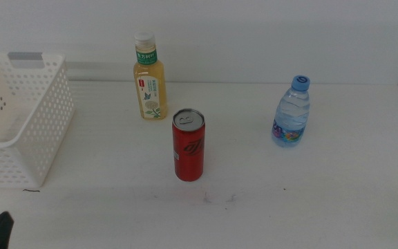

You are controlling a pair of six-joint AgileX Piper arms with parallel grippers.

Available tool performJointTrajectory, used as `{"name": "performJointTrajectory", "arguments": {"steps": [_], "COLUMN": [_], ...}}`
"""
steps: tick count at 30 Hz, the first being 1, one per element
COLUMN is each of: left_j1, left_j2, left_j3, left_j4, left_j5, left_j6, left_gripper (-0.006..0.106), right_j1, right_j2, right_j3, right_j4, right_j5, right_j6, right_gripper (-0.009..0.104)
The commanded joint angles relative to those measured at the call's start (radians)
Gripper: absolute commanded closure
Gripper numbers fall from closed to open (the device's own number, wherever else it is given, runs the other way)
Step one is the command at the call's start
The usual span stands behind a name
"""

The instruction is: Use arms to grab the bottles and put them into the dustbin to the left of the table.

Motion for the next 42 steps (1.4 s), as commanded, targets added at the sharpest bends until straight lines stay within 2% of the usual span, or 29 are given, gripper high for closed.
{"name": "performJointTrajectory", "arguments": {"steps": [1, 4, 8, 13, 15, 20, 25, 31, 42], "left_j1": [-0.028, -0.116, -0.344, -0.596, -0.635, -0.623, -0.623, -0.623, -0.623], "left_j2": [0.02, 0.186, 0.54, 0.933, 1.073, 1.34, 1.474, 1.497, 1.568], "left_j3": [0.0, 0.0, 0.0, 0.0, 0.0, 0.0, 0.0, -0.016, -0.184], "left_j4": [-0.013, -0.013, -0.014, -0.149, -0.163, -0.143, -0.166, -0.195, -0.163], "left_j5": [-0.069, -0.263, -0.625, -0.97, -1.125, -1.463, -1.475, -1.475, -1.417], "left_j6": [-0.004, -0.004, -0.01, 0.029, 0.05, 0.05, 0.045, 0.048, 0.078], "left_gripper": [0.007, 0.007, 0.007, 0.007, 0.007, 0.007, 0.007, 0.007, 0.007], "right_j1": [-0.009, -0.009, -0.009, -0.009, -0.009, -0.009, -0.009, -0.009, -0.009], "right_j2": [-0.004, -0.004, -0.004, -0.004, -0.004, -0.004, -0.004, -0.004, -0.004], "right_j3": [0.003, 0.003, 0.003, 0.003, 0.003, 0.003, 0.003, 0.003, 0.003], "right_j4": [-0.014, -0.014, -0.014, -0.014, -0.014, -0.014, -0.014, -0.014, -0.014], "right_j5": [-0.003, -0.003, -0.003, -0.003, -0.003, -0.003, -0.003, -0.003, -0.003], "right_j6": [-0.007, -0.007, -0.007, -0.007, -0.007, -0.007, -0.007, -0.007, -0.007], "right_gripper": [0.006, 0.006, 0.006, 0.006, 0.006, 0.006, 0.006, 0.006, 0.006]}}
